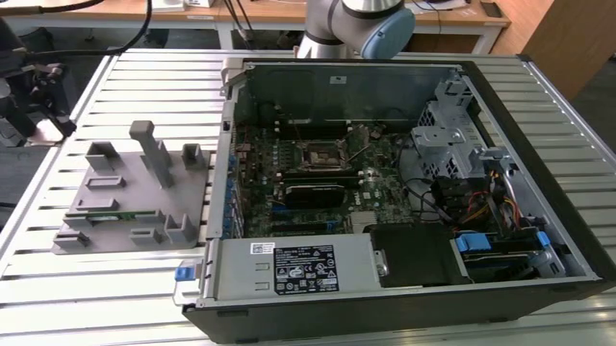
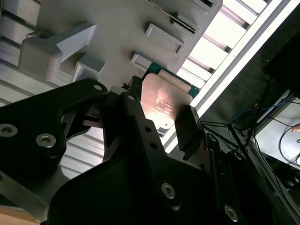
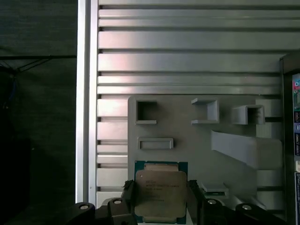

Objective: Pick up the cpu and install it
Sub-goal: 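Pick up the cpu and move it towards the insertion slot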

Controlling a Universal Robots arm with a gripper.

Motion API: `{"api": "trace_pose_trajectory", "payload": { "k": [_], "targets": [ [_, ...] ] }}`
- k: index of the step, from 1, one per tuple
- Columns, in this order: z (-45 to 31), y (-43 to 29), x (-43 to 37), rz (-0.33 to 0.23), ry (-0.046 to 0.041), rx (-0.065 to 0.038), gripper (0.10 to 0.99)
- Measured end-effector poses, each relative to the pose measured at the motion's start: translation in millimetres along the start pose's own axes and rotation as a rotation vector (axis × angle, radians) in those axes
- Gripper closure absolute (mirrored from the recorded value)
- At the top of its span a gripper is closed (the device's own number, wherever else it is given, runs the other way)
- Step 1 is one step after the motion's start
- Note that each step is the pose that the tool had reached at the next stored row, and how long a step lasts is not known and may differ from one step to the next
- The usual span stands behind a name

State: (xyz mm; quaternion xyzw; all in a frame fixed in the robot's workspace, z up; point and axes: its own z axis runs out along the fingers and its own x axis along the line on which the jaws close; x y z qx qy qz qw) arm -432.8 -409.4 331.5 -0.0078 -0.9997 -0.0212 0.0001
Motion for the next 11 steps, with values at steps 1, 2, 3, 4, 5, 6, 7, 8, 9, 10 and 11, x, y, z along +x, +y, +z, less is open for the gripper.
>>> {"api": "trace_pose_trajectory", "payload": {
  "k": [1,2,3,4,5,6,7,8,9,10,11],
  "targets": [
    [-2.8,0.1,0.0,0.000,-0.0001,0.000,0.557],
    [-5.9,0.2,0.0,0.000,0.0000,0.000,0.557],
    [-9.1,0.4,0.0,0.000,0.0000,0.000,0.557],
    [-12.5,0.5,0.0,0.000,0.0000,0.000,0.557],
    [-15.9,0.7,0.0,0.000,-0.0001,0.000,0.557],
    [-19.4,0.8,0.0,0.000,0.0000,0.000,0.557],
    [-29.1,1.2,0.0,0.000,-0.0001,0.000,0.557],
    [-35.5,1.5,0.0,0.000,0.0000,0.000,0.557],
    [-39.4,1.7,0.0,0.000,0.0000,0.000,0.557],
    [-43.1,1.8,0.0,0.000,-0.0001,0.000,0.557],
    [-46.8,2.0,0.0,0.000,0.0001,0.000,0.557]
  ]
}}
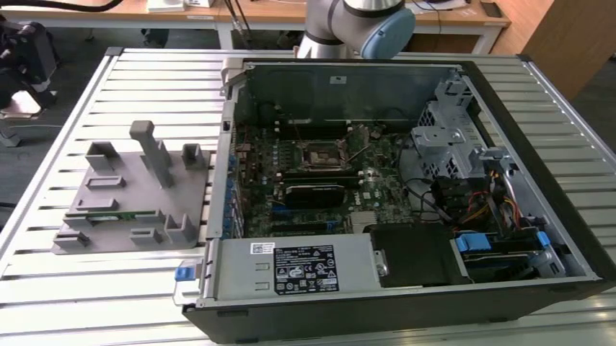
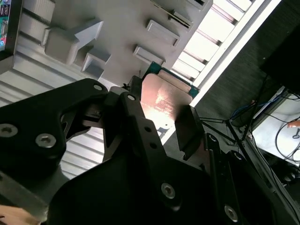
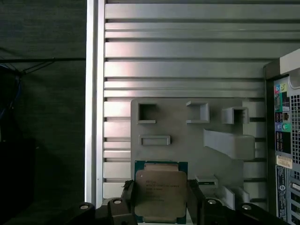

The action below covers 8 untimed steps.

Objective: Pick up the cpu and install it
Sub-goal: 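Pick up the cpu and move it towards the insertion slot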

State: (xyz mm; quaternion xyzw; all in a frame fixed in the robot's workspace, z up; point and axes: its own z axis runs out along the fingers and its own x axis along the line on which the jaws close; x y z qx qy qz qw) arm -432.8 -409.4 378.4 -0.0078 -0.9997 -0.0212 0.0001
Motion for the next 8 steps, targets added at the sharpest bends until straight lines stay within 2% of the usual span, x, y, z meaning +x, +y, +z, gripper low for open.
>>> {"api": "trace_pose_trajectory", "payload": {
  "k": [3,8],
  "targets": [
    [-8.4,0.3,0.0,0.000,-0.0001,0.000,0.557],
    [-8.6,0.4,-2.6,0.000,-0.0004,0.001,0.557]
  ]
}}
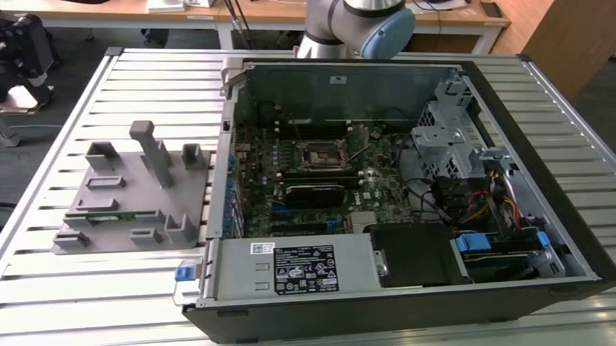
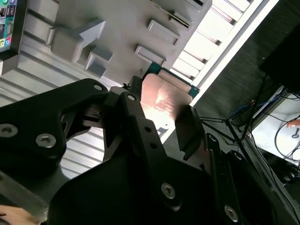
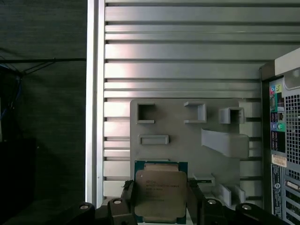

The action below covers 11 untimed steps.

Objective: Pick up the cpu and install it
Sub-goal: 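Pick up the cpu and move it towards the insertion slot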

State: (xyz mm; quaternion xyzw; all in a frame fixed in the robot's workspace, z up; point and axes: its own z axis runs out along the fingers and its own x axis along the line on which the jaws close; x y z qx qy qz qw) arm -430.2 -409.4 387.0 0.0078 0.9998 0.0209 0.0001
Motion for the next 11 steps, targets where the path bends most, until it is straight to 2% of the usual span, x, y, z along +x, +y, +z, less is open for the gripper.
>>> {"api": "trace_pose_trajectory", "payload": {
  "k": [11],
  "targets": [
    [0.1,0.3,-23.0,0.000,0.0000,0.001,0.557]
  ]
}}
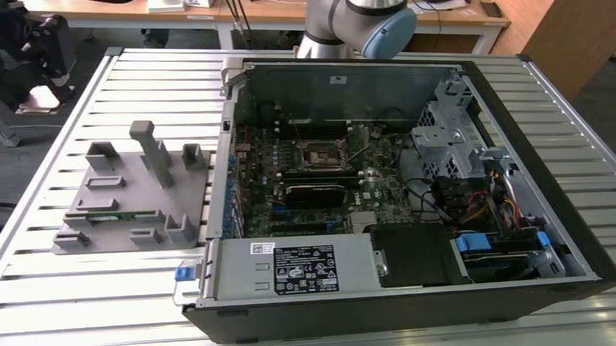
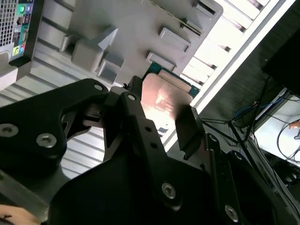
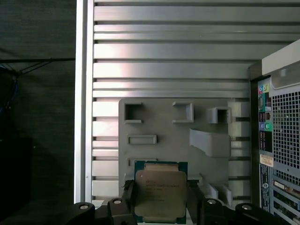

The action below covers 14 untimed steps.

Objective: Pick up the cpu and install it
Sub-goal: 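Pick up the cpu and move it towards the insertion slot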

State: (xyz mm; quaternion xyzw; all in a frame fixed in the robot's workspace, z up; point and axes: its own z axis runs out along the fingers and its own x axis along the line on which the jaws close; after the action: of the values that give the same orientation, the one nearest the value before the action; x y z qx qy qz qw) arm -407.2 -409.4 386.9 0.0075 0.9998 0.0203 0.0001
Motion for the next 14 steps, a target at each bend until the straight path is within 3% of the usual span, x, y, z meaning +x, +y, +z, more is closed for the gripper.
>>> {"api": "trace_pose_trajectory", "payload": {
  "k": [14],
  "targets": [
    [1.0,1.1,-56.4,0.000,-0.0001,0.000,0.557]
  ]
}}
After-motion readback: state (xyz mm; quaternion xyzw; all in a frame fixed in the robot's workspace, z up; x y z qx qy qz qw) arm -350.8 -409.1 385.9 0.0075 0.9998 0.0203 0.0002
